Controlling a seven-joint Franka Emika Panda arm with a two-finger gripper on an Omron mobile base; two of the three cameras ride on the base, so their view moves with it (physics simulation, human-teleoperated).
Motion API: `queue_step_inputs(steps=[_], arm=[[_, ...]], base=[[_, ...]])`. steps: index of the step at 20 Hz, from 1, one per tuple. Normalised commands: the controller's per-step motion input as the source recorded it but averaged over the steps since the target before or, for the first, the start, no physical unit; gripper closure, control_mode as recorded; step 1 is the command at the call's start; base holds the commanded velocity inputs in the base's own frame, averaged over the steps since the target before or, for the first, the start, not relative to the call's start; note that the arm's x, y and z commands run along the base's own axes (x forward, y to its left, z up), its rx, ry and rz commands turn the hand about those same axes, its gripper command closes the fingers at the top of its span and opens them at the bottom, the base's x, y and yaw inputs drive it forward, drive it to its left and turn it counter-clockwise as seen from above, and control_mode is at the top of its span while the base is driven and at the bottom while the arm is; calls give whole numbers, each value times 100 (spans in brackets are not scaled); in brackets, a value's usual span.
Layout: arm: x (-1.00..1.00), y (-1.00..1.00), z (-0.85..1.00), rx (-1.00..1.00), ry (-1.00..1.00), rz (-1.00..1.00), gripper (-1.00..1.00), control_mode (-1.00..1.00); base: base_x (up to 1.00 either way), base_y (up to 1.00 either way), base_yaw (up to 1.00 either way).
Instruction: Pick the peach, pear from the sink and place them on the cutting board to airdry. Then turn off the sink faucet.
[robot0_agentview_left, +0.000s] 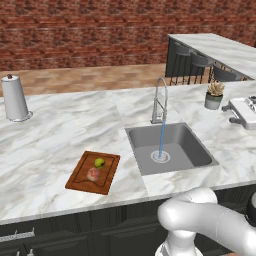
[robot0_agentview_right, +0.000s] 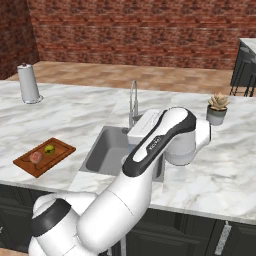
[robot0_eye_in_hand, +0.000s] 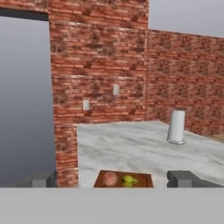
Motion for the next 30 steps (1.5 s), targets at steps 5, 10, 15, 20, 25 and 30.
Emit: queue_step_inputs(steps=[5, 10, 15, 20, 25, 30], arm=[[39, -1, 0, 5, 2, 0, -100, -100], [34, 0, -3, 3, 4, 0, -100, -100], [25, -1, -4, 1, 1, 0, -100, -100], [4, -1, -8, 0, 0, 1, -100, -100], [0, 0, -16, 0, 0, 0, -100, -100], [1, 5, -25, 0, 0, 0, -100, -100]], base=[[0, 0, 0], [0, 0, 0], [0, 0, 0], [0, 0, 0], [0, 0, 0], [0, 0, 0]])
